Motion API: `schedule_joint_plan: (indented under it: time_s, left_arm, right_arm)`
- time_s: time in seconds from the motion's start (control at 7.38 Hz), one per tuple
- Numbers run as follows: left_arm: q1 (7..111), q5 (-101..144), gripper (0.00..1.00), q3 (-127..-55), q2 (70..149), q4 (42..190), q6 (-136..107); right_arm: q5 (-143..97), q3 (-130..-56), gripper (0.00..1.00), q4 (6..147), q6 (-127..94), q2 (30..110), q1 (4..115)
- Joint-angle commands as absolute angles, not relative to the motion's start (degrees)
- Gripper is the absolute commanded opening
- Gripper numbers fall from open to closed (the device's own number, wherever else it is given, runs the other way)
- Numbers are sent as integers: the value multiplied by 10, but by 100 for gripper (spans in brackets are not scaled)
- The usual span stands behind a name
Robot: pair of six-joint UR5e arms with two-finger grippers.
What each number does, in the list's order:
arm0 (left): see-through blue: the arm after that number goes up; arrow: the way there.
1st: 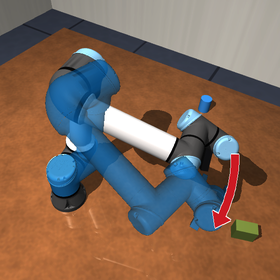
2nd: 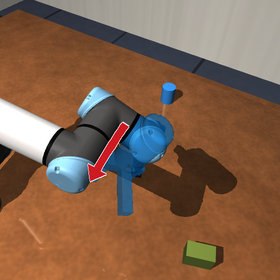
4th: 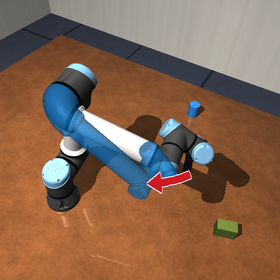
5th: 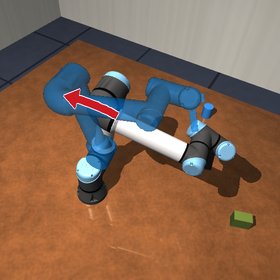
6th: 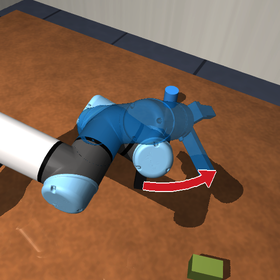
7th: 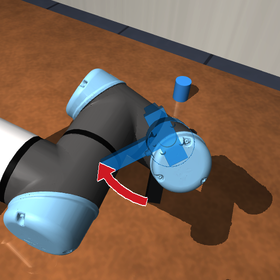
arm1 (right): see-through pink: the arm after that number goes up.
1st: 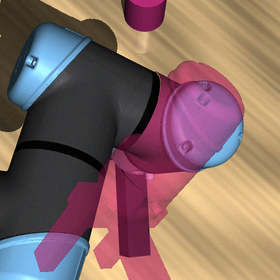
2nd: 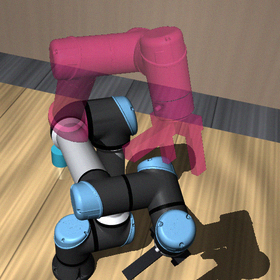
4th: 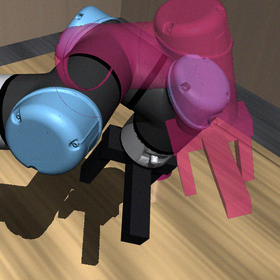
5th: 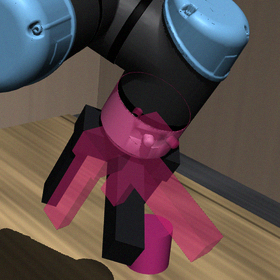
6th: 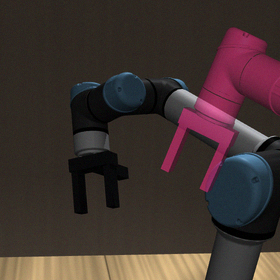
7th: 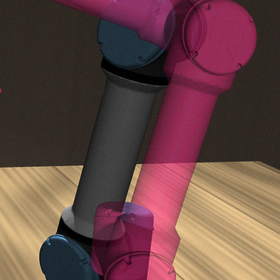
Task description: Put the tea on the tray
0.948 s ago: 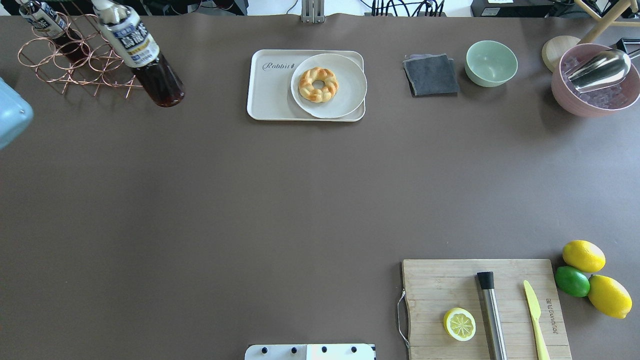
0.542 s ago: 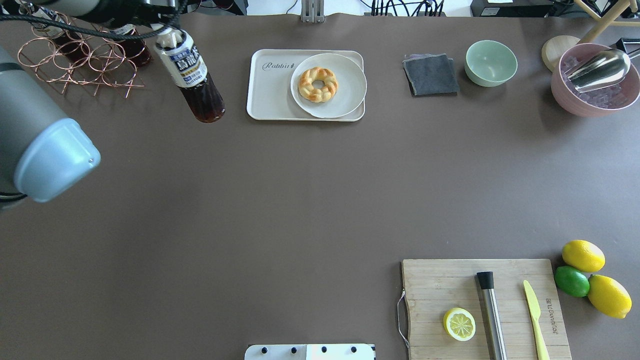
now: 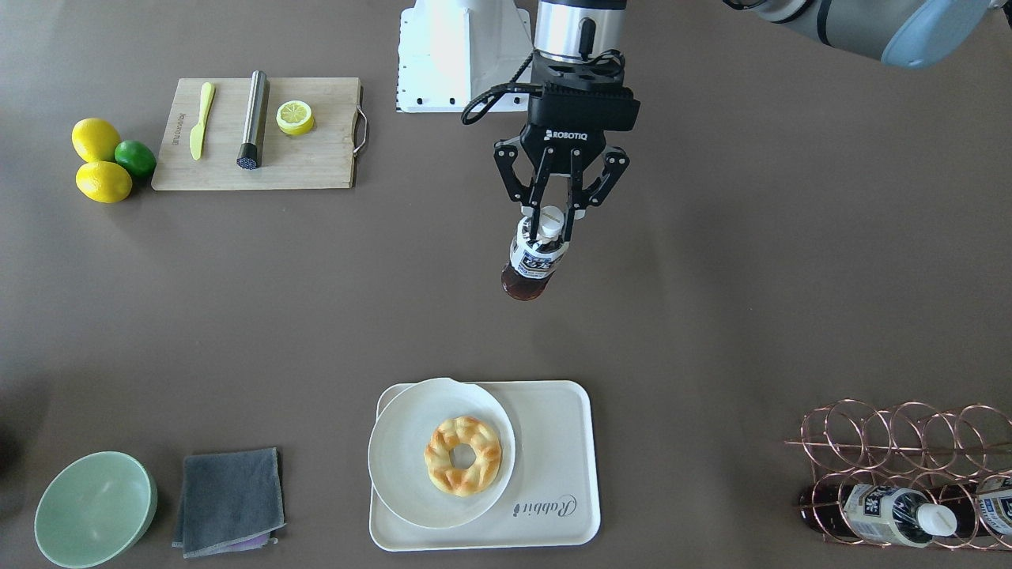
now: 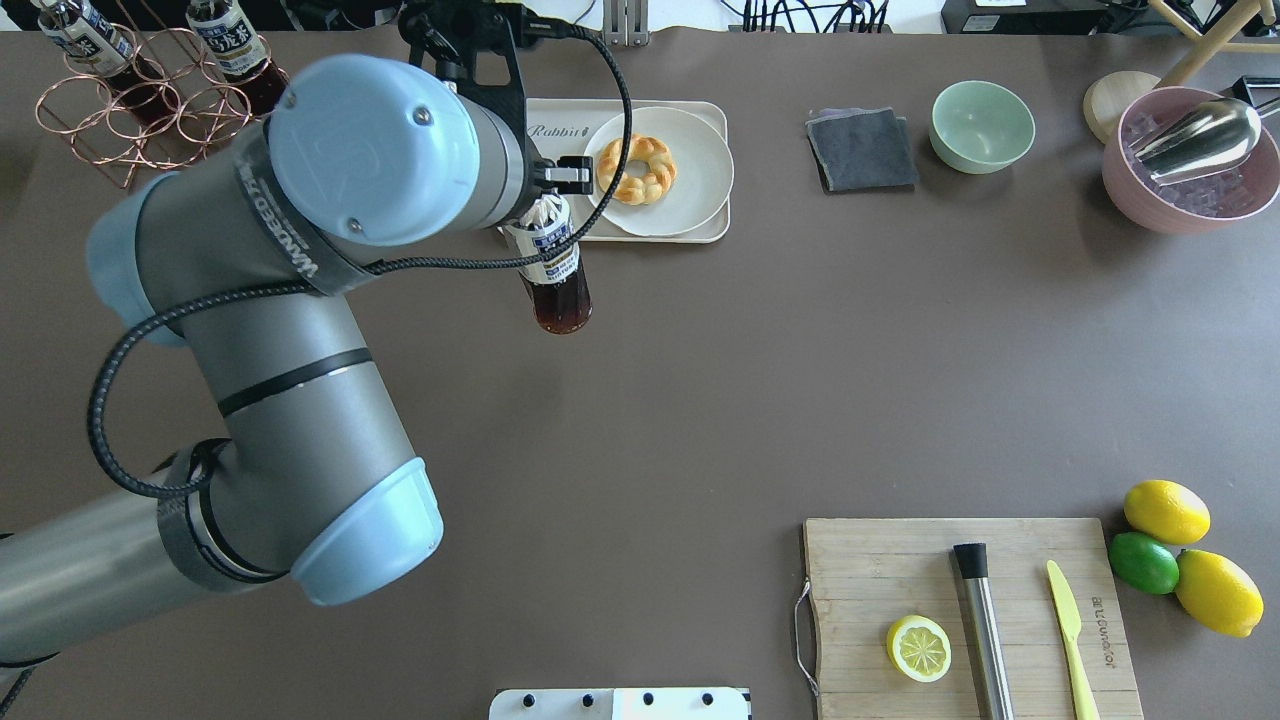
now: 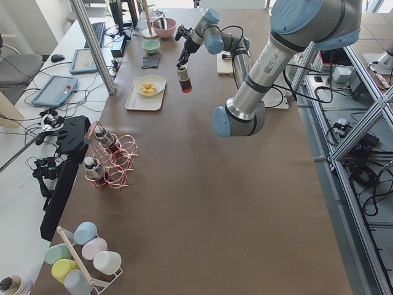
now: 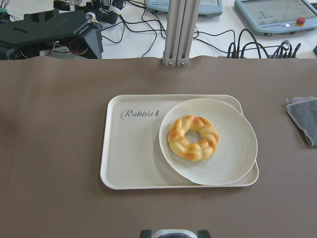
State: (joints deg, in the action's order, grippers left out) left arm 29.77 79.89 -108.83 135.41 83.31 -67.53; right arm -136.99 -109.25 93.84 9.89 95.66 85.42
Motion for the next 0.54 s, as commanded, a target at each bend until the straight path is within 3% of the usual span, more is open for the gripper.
schedule_joint_plan:
  time_s: [0.0,0.41]
  left_arm:
    - [245,758,0,-1074,1355,834,-699]
    - [231,757,0,-1072,1355,836,-709]
  right_arm:
    - [-1399,-1099,100,939,77,935,821]
    - [-1403,-1110,100,925,36,933,804]
